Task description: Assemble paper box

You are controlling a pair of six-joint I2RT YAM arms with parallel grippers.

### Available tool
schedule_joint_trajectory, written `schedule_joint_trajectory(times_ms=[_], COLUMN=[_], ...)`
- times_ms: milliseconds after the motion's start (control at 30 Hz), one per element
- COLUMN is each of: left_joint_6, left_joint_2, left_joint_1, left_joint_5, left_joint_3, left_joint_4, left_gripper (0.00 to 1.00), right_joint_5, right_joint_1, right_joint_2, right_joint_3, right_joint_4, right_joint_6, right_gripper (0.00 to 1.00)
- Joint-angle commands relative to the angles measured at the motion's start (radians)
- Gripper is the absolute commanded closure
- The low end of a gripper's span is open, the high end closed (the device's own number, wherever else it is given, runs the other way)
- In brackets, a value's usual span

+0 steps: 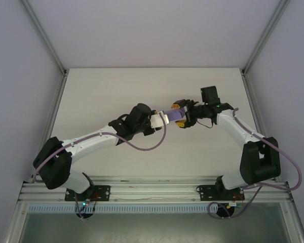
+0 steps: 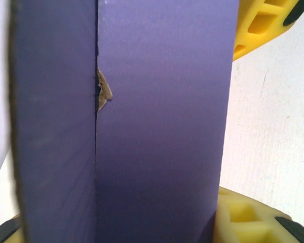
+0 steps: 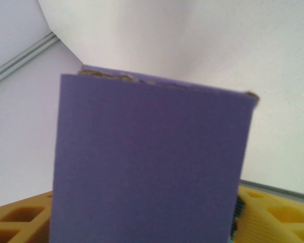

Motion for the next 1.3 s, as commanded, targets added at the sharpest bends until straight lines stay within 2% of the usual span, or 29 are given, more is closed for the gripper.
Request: schedule_joint_trajectory(times_ms=[0, 33, 133, 233, 300, 400, 467, 567, 733, 800, 867, 900, 967, 1100, 1267], left_joint_6=[0.049, 0.054, 0.084, 0.099, 0.095, 0.125, 0.122, 0.114, 0.118, 0.119, 0.129, 0.136, 0.135, 0.136, 0.131], left_joint_2=[0.002, 0.003, 0.024, 0.054, 0.075, 0.114, 0.144, 0.185, 0.245, 0.269, 0.296, 0.309, 0.341, 0.395, 0.414], left_joint_1=[-0.003, -0.003, -0.001, 0.001, 0.007, 0.027, 0.037, 0.055, 0.067, 0.069, 0.07, 0.07, 0.072, 0.076, 0.081], left_joint_5=[-0.014, -0.012, 0.014, 0.019, 0.021, 0.114, 0.133, 0.167, 0.214, 0.218, 0.239, 0.253, 0.277, 0.276, 0.288], left_joint_3=[0.033, 0.041, 0.083, 0.123, 0.154, 0.212, 0.237, 0.265, 0.295, 0.314, 0.334, 0.343, 0.376, 0.425, 0.45], left_joint_4=[-0.073, -0.093, -0.208, -0.304, -0.355, -0.504, -0.562, -0.622, -0.682, -0.704, -0.731, -0.738, -0.759, -0.802, -0.822], left_gripper=[0.62, 0.62, 0.63, 0.66, 0.66, 0.65, 0.65, 0.65, 0.65, 0.64, 0.64, 0.64, 0.64, 0.64, 0.63], right_joint_5=[0.047, 0.081, 0.21, 0.353, 0.512, 0.729, 0.804, 0.85, 0.741, 0.618, 0.457, 0.372, 0.284, 0.271, 0.375], right_joint_1=[-0.011, -0.022, -0.061, -0.096, -0.105, -0.104, -0.104, -0.105, -0.104, -0.104, -0.103, -0.1, -0.083, -0.019, 0.047], right_joint_2=[-0.031, -0.035, -0.071, -0.128, -0.162, -0.207, -0.235, -0.276, -0.336, -0.352, -0.357, -0.355, -0.352, -0.352, -0.33], right_joint_3=[-0.003, 0.01, 0.052, 0.079, 0.095, 0.076, 0.057, -0.004, -0.117, -0.15, -0.164, -0.169, -0.179, -0.184, -0.156], right_joint_4=[-0.005, -0.039, -0.114, -0.123, -0.155, -0.162, -0.156, -0.086, 0.059, 0.089, 0.085, 0.066, 0.015, -0.07, -0.134], right_joint_6=[-0.056, -0.095, -0.271, -0.535, -0.712, -0.885, -0.973, -1.067, -1.204, -1.269, -1.342, -1.401, -1.505, -1.632, -1.653], right_gripper=[0.09, 0.0, 0.0, 0.01, 0.0, 0.0, 0.0, 0.0, 0.0, 0.0, 0.1, 0.11, 0.11, 0.15, 0.26])
